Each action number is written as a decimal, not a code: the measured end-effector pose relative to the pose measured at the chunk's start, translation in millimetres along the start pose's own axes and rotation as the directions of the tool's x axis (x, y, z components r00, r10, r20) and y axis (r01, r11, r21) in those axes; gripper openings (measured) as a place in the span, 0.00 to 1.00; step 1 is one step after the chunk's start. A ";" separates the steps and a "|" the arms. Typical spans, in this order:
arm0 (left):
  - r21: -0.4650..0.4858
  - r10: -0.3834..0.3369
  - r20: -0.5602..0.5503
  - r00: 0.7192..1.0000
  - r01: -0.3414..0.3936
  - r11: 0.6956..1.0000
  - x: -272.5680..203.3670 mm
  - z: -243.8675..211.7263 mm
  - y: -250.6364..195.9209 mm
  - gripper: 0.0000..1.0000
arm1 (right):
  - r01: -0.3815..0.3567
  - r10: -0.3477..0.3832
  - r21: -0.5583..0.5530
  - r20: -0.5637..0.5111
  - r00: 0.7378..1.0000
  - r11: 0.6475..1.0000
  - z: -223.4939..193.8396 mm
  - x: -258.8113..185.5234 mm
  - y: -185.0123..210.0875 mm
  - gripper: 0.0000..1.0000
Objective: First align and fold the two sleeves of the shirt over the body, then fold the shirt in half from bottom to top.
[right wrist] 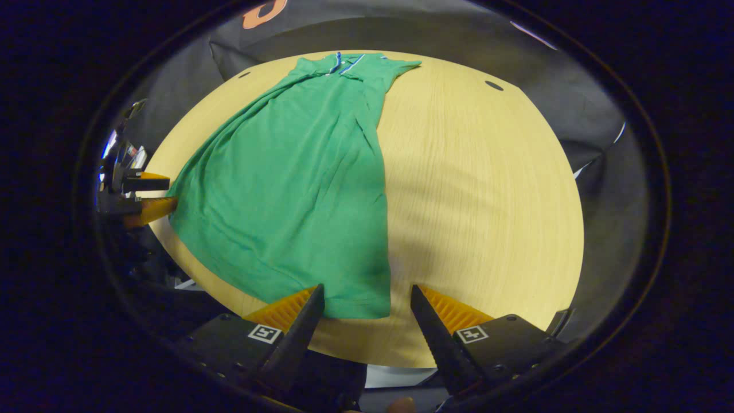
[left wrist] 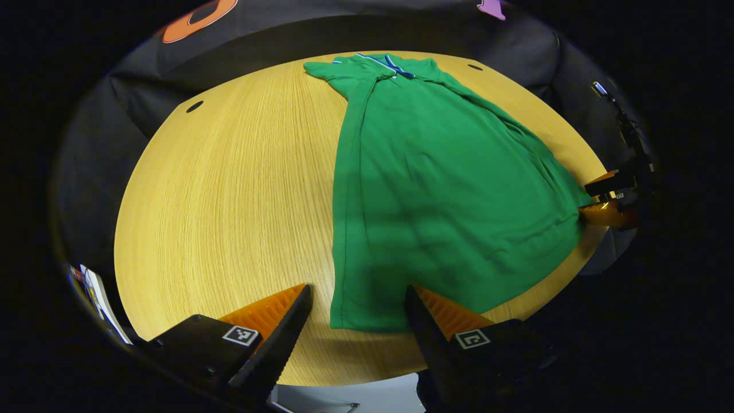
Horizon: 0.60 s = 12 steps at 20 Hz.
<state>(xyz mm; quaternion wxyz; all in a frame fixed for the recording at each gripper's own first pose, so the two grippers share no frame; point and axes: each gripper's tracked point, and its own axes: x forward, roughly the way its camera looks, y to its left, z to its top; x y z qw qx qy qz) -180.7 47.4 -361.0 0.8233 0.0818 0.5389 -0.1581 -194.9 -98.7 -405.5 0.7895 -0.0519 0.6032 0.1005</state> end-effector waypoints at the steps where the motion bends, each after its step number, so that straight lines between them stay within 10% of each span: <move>1: -0.011 -0.004 -0.002 1.000 0.004 1.000 0.7 -0.2 -0.7 1.00 | -0.002 0.002 0.000 0.000 1.000 1.000 1.6 -1.9 0.0 0.95; 4: -0.073 -0.007 -0.013 1.000 0.006 0.997 0.9 -5.6 -5.8 1.00 | -0.014 0.014 0.002 -0.008 1.000 1.000 1.2 -0.8 0.5 0.80; 7: -0.095 -0.006 -0.022 1.000 0.004 0.995 -0.4 -4.1 -12.8 0.96 | -0.043 0.044 0.052 -0.015 0.999 0.998 5.6 -2.4 4.1 0.40; 10: -0.126 -0.035 -0.032 0.999 0.031 0.992 2.8 -3.1 -22.1 0.44 | -0.074 0.077 0.105 -0.020 0.997 0.992 4.7 -0.4 10.7 0.05; 11: -0.148 -0.050 -0.037 0.998 0.044 0.988 2.6 -3.2 -24.1 0.16 | -0.075 0.078 0.099 -0.024 0.997 0.992 3.8 -1.1 11.7 0.04; 12: -0.173 -0.065 -0.030 0.997 0.058 0.983 1.8 -0.8 -25.9 0.10 | -0.067 0.069 0.091 -0.022 0.997 0.994 4.5 -3.4 7.9 0.04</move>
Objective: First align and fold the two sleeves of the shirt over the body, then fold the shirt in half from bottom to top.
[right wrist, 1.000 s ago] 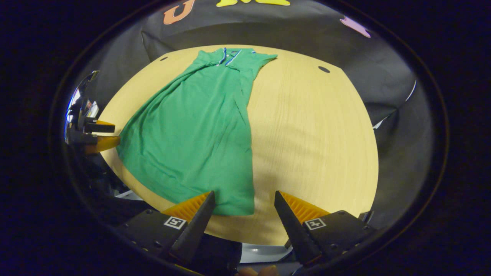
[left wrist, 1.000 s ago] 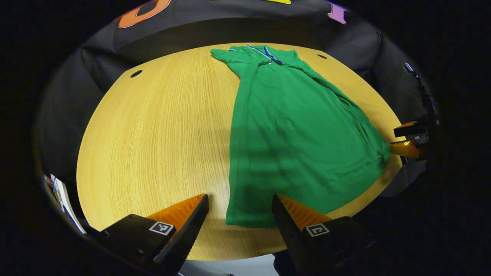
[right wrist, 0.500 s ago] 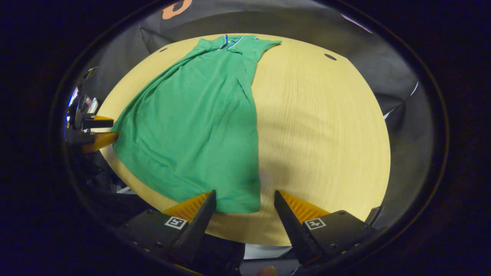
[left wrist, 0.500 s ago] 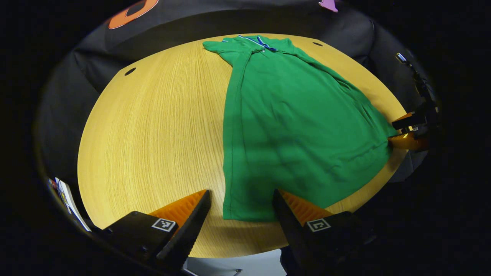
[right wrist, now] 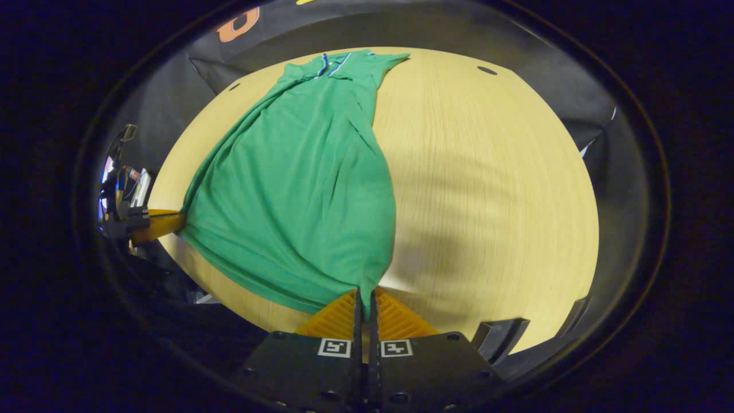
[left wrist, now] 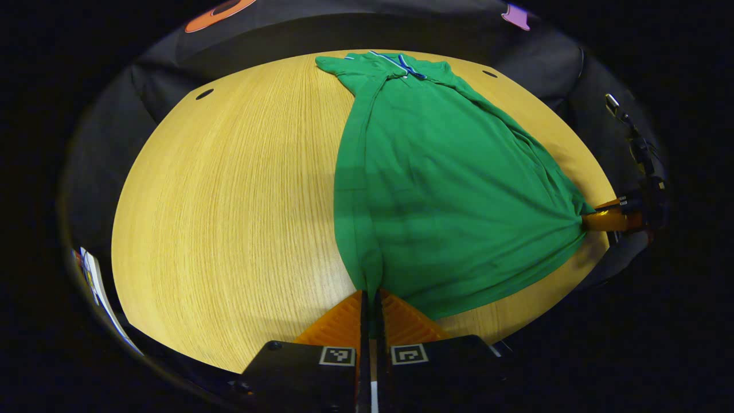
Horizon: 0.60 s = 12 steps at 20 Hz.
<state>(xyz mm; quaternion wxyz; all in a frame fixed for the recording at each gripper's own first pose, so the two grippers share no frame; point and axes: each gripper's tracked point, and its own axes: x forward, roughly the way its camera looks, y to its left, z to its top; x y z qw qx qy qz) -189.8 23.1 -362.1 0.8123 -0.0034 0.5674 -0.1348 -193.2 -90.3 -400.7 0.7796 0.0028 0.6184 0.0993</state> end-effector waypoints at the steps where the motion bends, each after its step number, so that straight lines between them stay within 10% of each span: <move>1: -0.023 -0.016 0.015 1.000 0.016 1.000 -1.7 2.1 -3.5 0.06 | -0.009 0.009 0.003 0.015 1.000 1.000 2.9 -1.2 4.1 0.00; 12: -0.013 -0.158 0.149 0.976 0.162 0.987 -42.2 79.1 -12.0 0.06 | -0.032 0.029 0.014 0.190 0.981 0.999 81.9 -50.6 -5.2 0.00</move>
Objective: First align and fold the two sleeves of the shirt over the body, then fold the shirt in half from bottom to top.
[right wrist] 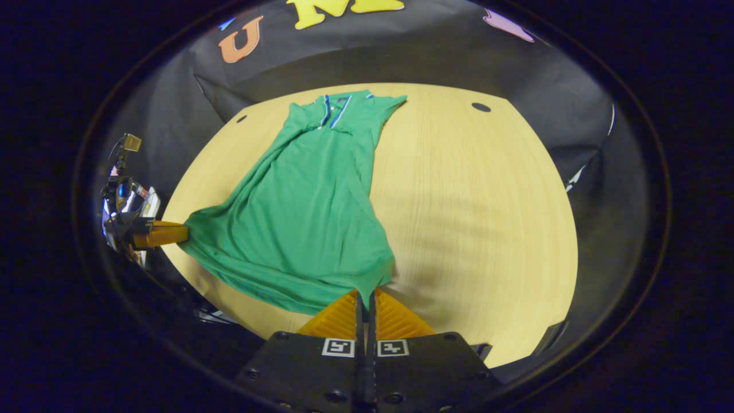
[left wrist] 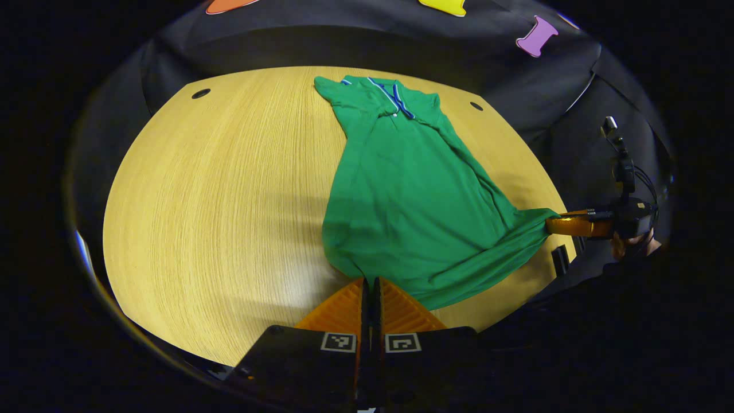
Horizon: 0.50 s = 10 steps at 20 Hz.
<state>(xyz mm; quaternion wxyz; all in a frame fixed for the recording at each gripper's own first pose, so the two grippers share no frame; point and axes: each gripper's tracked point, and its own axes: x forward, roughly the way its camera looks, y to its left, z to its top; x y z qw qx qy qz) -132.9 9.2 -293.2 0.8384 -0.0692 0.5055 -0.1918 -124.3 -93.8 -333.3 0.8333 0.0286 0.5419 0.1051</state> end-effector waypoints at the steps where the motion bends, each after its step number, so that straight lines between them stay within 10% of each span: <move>1: 0.000 -0.002 0.018 1.000 0.002 1.000 -0.9 12.2 -0.9 0.06 | 0.003 -0.003 0.000 0.017 1.000 1.000 10.8 -1.3 -1.3 0.02; 10: 0.036 -0.008 0.195 0.981 0.001 0.999 1.3 119.7 -2.7 0.06 | 0.008 -0.022 0.070 0.201 0.979 0.998 119.4 -10.7 -2.5 0.00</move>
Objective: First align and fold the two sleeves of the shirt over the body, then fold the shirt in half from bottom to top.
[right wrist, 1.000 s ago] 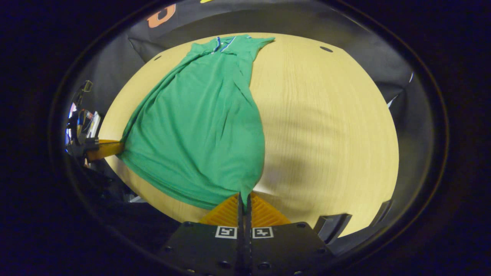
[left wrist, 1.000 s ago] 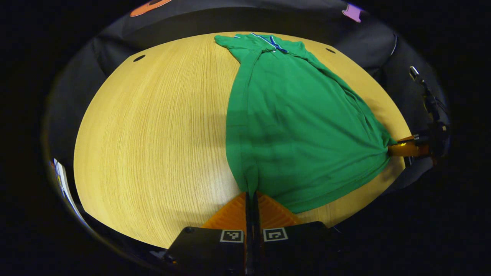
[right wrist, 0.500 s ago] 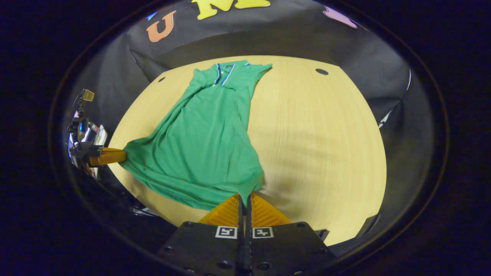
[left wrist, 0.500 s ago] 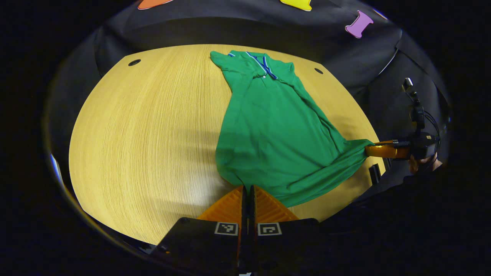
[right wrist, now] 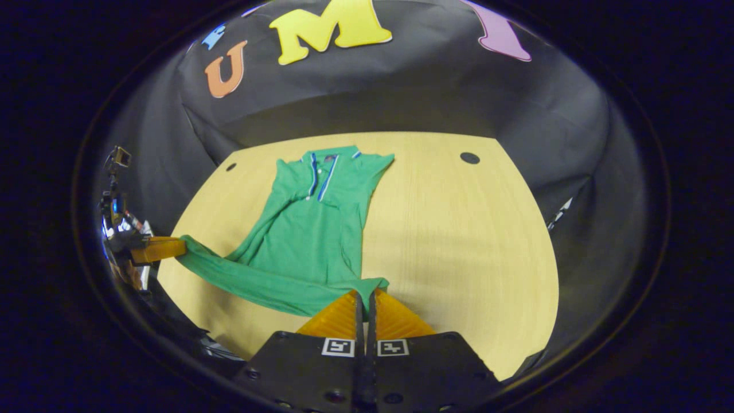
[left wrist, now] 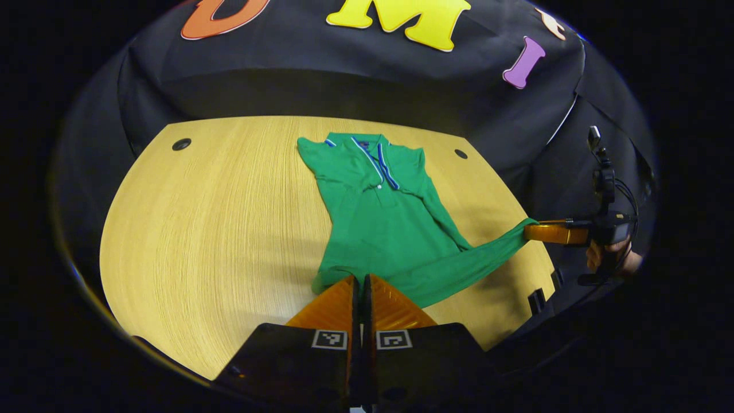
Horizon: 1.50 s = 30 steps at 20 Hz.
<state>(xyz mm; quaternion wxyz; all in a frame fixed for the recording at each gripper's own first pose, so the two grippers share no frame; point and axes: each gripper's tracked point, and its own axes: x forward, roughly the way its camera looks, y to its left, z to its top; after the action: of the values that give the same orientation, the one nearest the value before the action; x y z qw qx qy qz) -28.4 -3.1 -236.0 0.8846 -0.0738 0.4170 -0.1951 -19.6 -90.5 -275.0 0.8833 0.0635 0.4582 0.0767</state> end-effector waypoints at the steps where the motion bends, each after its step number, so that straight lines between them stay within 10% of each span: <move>1: 0.004 0.004 0.024 1.000 -0.004 1.000 4.5 13.9 2.0 0.06 | -0.006 0.006 0.013 0.022 1.000 1.000 11.7 1.9 1.3 0.00; 20: -0.064 0.075 0.202 0.976 -0.063 0.996 129.7 191.4 65.7 0.06 | 0.039 -0.036 -0.009 0.198 0.980 0.999 224.1 123.0 -19.0 0.00; 30: -0.064 0.145 0.153 0.977 -0.137 0.988 213.9 201.7 116.4 0.06 | 0.062 -0.059 -0.023 0.139 0.988 0.998 254.3 222.2 -30.1 0.00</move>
<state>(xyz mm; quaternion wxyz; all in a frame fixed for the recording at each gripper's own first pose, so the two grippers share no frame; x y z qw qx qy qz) 282.5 9.7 -292.5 0.9241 -0.0827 0.3553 -0.1141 317.2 -87.6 -312.7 0.9157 0.0429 0.3963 0.0514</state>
